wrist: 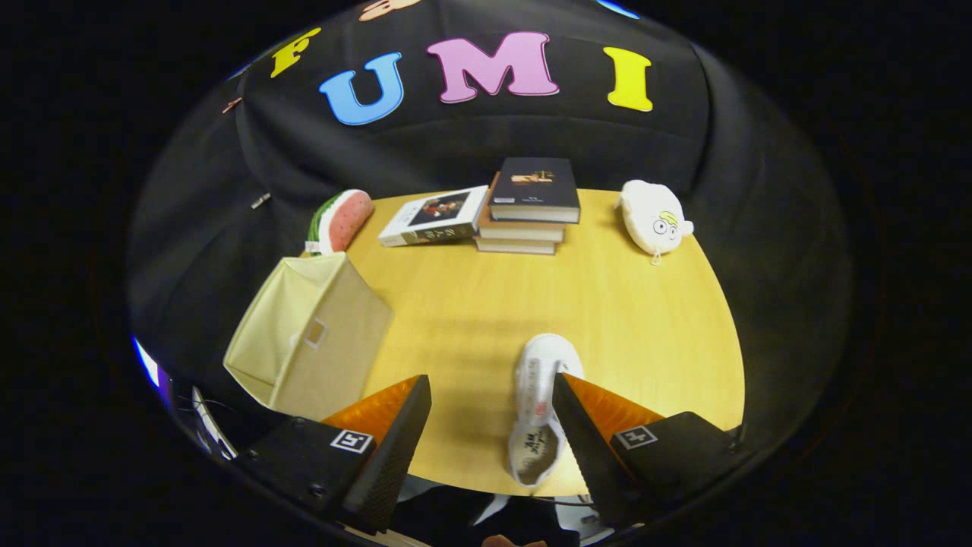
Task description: Open the storage box then place both shoes into the box .Put the left shoe in first, then the right shoe, with the right side of both shoes facing outward in a uniform manner.
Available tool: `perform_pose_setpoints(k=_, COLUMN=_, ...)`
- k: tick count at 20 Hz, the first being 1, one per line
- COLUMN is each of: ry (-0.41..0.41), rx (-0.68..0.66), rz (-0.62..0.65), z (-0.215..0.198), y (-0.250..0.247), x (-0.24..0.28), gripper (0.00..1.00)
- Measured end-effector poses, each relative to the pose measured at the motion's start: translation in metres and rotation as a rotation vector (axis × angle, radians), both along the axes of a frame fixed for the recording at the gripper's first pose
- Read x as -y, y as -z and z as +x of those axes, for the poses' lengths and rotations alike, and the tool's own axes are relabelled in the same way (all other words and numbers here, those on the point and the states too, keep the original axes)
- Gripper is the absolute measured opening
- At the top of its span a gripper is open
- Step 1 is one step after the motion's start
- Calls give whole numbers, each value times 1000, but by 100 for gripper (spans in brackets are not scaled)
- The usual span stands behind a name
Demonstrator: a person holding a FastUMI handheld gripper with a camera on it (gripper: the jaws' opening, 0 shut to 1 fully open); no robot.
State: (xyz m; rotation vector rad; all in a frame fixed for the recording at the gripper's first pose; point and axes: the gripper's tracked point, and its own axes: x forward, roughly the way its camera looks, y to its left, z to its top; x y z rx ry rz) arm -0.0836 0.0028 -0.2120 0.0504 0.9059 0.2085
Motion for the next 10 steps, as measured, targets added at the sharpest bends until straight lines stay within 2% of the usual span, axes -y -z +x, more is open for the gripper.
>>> perform_pose_setpoints(k=5, ry=47, rx=-111, rz=-94, z=-26, y=62, x=49, gripper=99)
perform_pose_setpoints(k=10, ry=8, rx=-210, rz=-134, z=-43, y=108, x=54, gripper=99)
